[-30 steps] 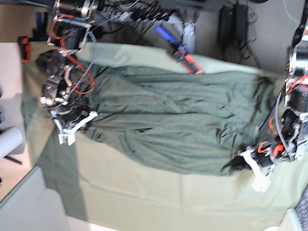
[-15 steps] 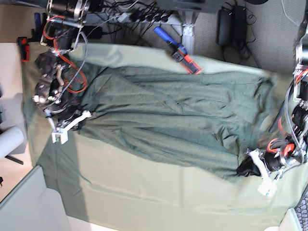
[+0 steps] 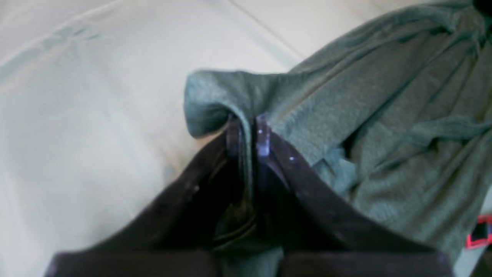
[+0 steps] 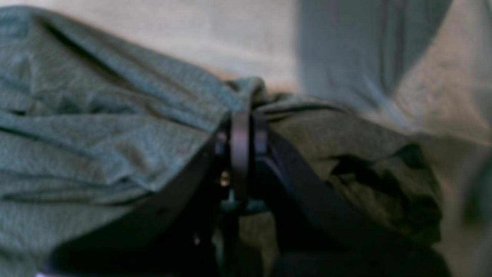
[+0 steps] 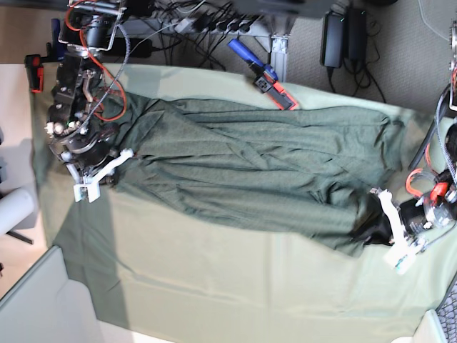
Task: Fold the T-shirt properly
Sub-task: 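Grasp both shirt ends and pull them apart to straighten the folded shirt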
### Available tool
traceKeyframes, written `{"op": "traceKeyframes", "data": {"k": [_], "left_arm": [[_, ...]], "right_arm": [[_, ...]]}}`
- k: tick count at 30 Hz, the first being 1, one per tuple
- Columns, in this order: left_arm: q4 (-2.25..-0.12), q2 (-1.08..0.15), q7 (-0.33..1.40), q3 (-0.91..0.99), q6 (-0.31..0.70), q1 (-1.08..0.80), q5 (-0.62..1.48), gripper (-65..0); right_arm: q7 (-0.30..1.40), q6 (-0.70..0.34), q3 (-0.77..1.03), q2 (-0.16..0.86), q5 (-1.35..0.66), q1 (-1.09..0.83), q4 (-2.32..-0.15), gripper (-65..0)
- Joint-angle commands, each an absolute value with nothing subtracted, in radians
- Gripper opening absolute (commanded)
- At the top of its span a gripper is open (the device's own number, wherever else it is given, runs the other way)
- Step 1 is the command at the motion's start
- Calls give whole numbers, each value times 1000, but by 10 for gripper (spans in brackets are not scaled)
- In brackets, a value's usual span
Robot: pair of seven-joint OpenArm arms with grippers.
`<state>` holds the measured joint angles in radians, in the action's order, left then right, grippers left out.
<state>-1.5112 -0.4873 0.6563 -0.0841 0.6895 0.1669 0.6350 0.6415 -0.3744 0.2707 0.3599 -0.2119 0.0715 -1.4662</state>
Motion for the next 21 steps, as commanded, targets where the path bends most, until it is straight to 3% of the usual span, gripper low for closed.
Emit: {"op": "traceKeyframes", "data": {"k": [1,16,18,21], "left_arm": [[-1545,-506,633,-77,698,179,648,-650],[-1675,-552,693,-77,698,-5,613,-650],[-1675,-551,693,-77,698,-22,612,-513],[-1675,-552,694,-77,698,-37,611,-286]], "right_arm": [[623,-381,278,377,-217,78,-1496,-650],[648,-380,278,382,-226,52,-1515,-650],[649,-380,278,382,-241,52,-1515,-644],[649,-380,278,382,-255,52,-1515,-467]]}}
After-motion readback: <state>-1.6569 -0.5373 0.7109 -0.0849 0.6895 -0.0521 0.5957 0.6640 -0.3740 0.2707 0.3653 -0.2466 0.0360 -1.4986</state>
